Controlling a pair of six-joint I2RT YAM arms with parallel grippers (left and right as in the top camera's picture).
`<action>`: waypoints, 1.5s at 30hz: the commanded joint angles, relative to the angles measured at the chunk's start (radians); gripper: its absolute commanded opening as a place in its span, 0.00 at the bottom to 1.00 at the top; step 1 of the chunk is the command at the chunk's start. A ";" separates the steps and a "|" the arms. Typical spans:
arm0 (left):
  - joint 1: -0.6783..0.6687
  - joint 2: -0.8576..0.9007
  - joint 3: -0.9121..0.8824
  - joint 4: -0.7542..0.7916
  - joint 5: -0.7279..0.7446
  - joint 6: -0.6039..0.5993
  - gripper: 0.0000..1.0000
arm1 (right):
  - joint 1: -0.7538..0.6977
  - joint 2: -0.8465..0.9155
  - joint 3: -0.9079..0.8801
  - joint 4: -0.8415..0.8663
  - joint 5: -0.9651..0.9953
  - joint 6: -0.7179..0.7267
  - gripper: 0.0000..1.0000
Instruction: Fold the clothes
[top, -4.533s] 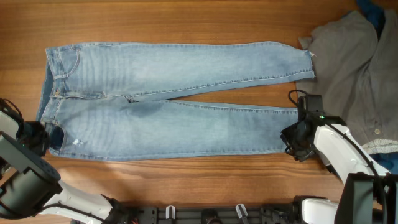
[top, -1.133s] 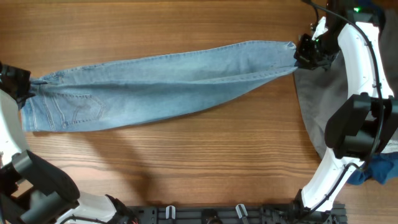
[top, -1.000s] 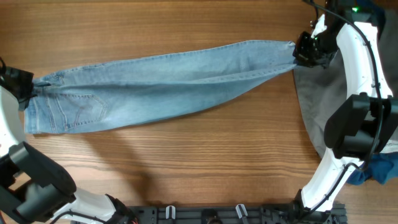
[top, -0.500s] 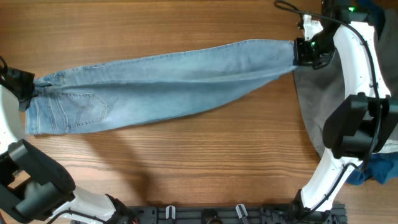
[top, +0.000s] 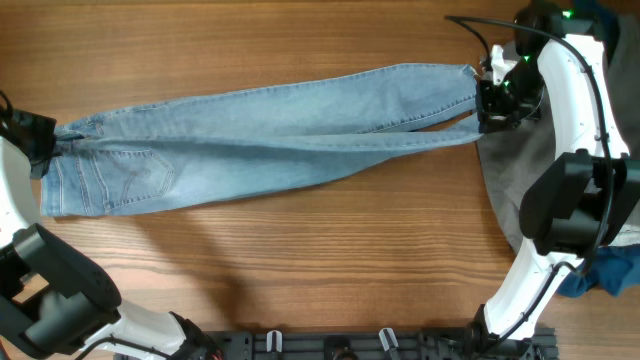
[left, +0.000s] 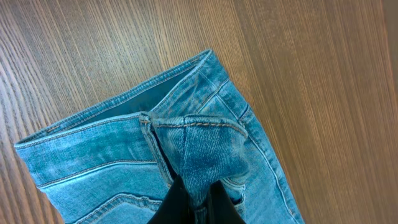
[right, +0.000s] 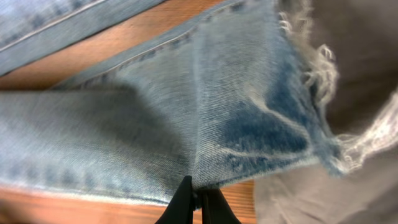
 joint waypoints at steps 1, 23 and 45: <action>0.001 0.006 0.026 0.003 -0.029 -0.002 0.04 | -0.003 0.005 0.017 -0.003 -0.084 -0.066 0.04; 0.002 0.016 0.026 0.074 -0.167 -0.119 0.04 | -0.003 0.005 0.017 0.174 0.083 0.414 0.04; 0.001 0.132 0.026 0.146 -0.117 -0.099 0.49 | 0.008 0.120 0.014 0.822 -0.117 0.431 0.86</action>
